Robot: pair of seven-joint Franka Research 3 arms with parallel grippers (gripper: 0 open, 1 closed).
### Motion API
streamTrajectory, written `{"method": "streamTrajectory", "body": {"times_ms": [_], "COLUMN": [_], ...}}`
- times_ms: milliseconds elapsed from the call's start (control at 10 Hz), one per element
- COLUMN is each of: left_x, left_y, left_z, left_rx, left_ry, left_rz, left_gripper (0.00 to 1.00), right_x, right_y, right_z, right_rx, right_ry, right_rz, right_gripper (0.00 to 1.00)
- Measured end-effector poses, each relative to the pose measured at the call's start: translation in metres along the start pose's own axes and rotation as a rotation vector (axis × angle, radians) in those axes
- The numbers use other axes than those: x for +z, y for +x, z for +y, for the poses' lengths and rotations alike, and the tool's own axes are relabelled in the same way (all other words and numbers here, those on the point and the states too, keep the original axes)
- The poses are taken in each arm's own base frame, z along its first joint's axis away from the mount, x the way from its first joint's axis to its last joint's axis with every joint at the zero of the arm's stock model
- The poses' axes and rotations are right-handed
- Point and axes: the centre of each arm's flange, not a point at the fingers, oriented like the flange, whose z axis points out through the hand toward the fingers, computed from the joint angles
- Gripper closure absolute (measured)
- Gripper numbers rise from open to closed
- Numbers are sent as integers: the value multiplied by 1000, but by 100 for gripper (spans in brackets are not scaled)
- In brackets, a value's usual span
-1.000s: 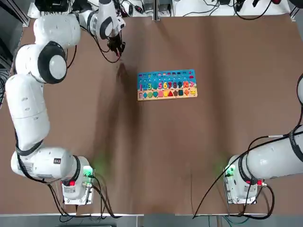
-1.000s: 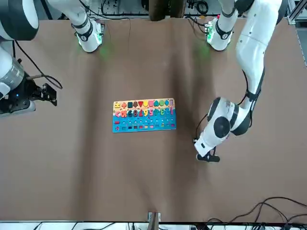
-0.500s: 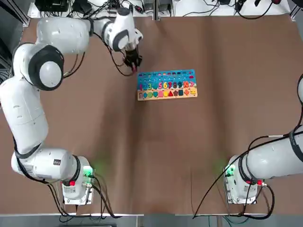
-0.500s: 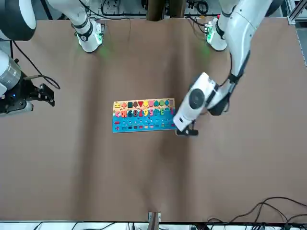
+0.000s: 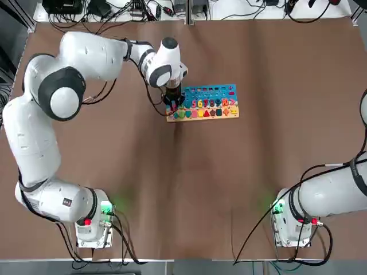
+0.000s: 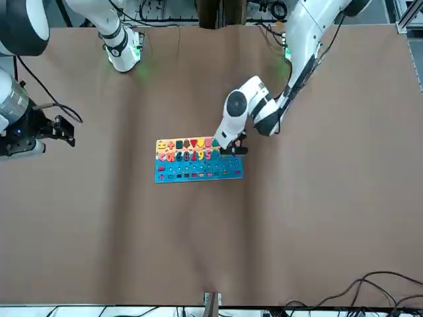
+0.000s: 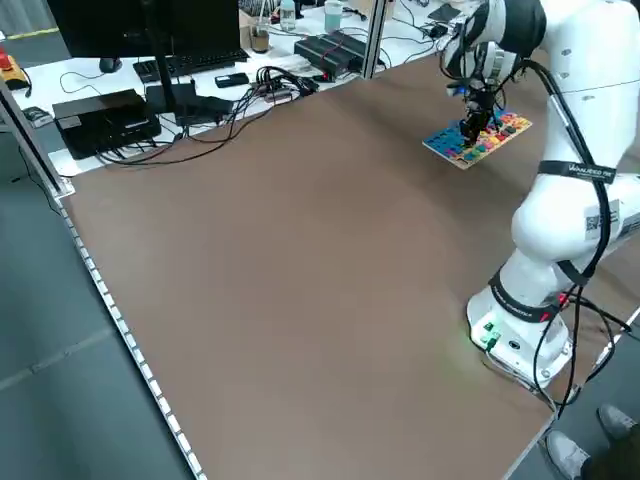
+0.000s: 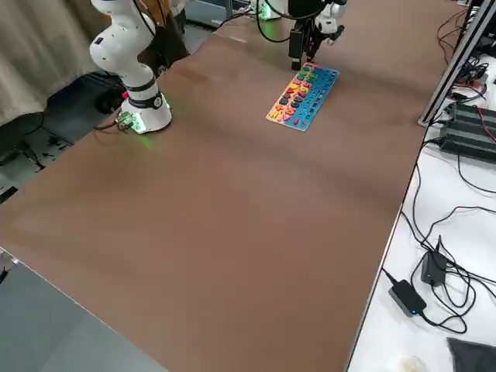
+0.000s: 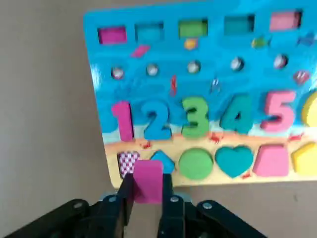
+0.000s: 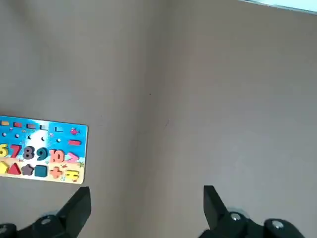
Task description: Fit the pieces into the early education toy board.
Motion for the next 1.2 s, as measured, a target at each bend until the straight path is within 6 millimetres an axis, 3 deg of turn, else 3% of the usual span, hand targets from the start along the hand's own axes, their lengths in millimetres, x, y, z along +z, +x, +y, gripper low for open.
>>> {"method": "streamTrajectory", "body": {"times_ms": [200, 500, 1200], "left_x": [2, 6, 22], "left_y": [-10, -11, -9], "left_z": [-11, -26, -24], "left_rx": [-3, -18, -20], "left_ry": [17, 7, -2], "left_rz": [5, 15, -8], "left_gripper": [74, 74, 74], "right_x": [0, 0, 0], "right_y": [0, 0, 0], "right_z": [0, 1, 1], "right_rx": [1, 2, 2], "right_ry": [0, 0, 0], "right_rz": [0, 0, 0], "right_gripper": [0, 0, 0]}}
